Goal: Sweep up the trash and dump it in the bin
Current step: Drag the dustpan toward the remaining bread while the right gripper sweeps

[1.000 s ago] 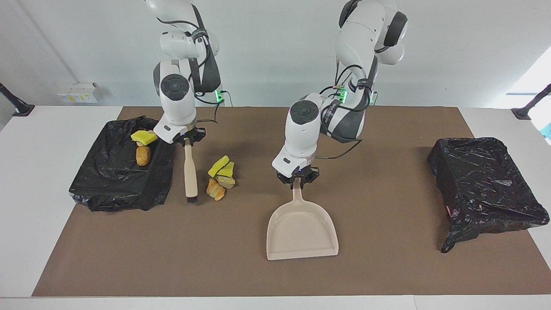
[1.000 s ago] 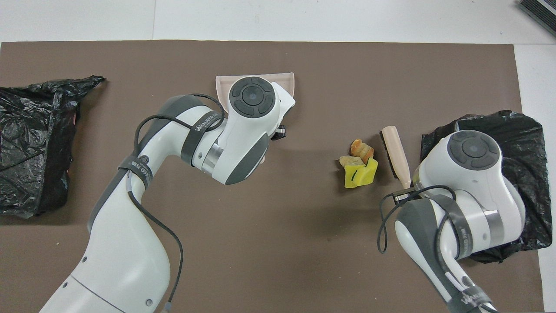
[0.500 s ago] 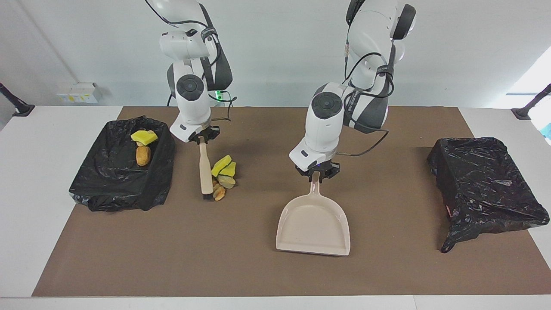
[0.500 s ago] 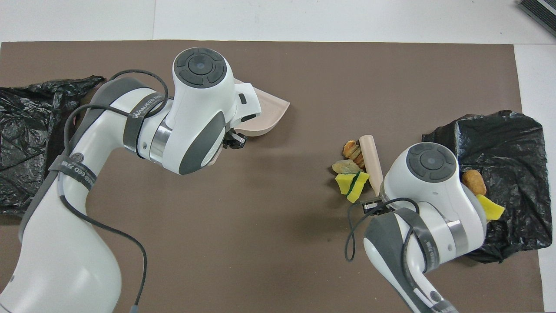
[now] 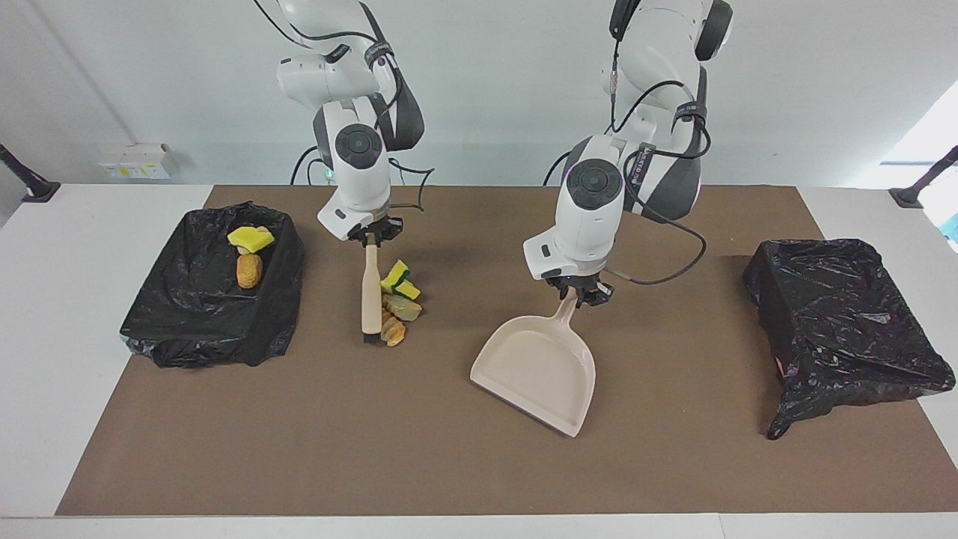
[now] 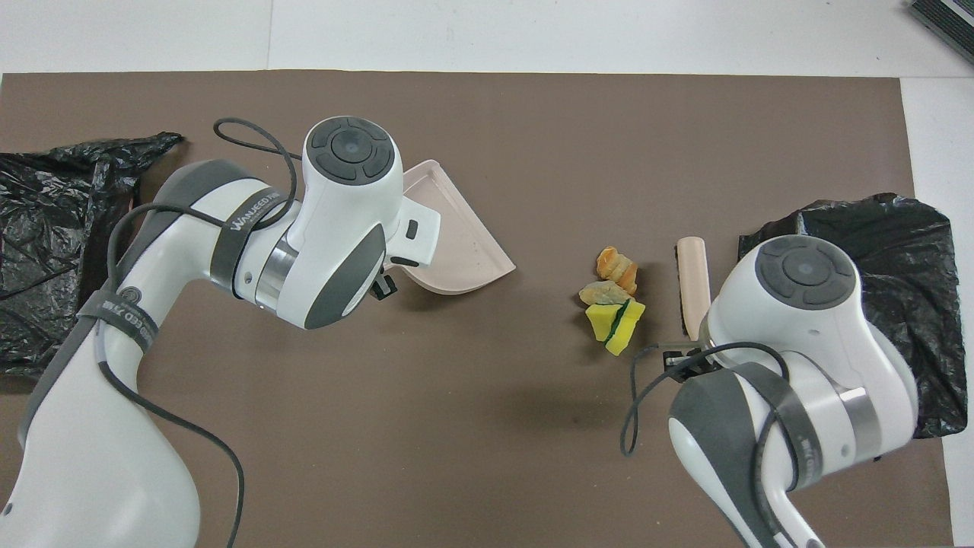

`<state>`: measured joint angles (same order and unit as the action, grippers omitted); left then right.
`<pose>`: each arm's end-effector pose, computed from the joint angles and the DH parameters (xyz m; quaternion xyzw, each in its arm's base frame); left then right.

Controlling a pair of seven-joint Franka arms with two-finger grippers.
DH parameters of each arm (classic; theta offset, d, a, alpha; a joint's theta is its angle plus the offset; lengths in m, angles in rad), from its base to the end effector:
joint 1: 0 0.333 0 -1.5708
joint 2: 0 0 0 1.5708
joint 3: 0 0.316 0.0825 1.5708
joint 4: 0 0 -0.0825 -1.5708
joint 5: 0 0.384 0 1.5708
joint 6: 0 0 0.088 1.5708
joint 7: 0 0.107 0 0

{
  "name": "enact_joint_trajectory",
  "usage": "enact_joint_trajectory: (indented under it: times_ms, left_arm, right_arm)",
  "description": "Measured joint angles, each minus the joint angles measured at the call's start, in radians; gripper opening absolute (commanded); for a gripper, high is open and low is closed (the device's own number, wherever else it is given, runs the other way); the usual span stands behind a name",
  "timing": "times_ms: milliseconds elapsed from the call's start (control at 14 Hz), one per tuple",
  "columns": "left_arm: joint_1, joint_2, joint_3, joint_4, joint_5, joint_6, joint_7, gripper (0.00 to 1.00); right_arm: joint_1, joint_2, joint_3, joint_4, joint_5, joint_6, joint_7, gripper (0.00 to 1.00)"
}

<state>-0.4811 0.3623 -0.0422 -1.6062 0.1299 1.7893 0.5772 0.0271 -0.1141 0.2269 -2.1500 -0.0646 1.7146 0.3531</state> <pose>0.5638 -0.3092 0.4063 -0.8377 0.5361 0.0905 0.0519 0.4621 0.1155 0.4274 0.9850 -0.0419 -0.1411 0.0896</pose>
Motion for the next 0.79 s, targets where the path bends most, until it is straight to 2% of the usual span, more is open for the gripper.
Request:
enact_joint_trajectory:
  times_ms: [286, 500, 786]
  left_arm:
    - [-0.054, -0.084, -0.007, -0.159, 0.009, 0.095, 0.045, 0.0]
    - [-0.091, -0.138, -0.008, -0.273, 0.014, 0.188, 0.047, 0.0]
    - [-0.116, -0.158, -0.011, -0.303, 0.055, 0.212, 0.065, 0.0]
  right_arm:
    - [-0.007, -0.071, 0.0, -0.119, 0.0, 0.059, 0.001, 0.0]
    - [-0.006, -0.071, 0.002, -0.182, 0.016, 0.137, 0.036, 0.0]
    - [0.045, -0.032, 0.009, -0.205, 0.1, 0.227, 0.056, 0.0]
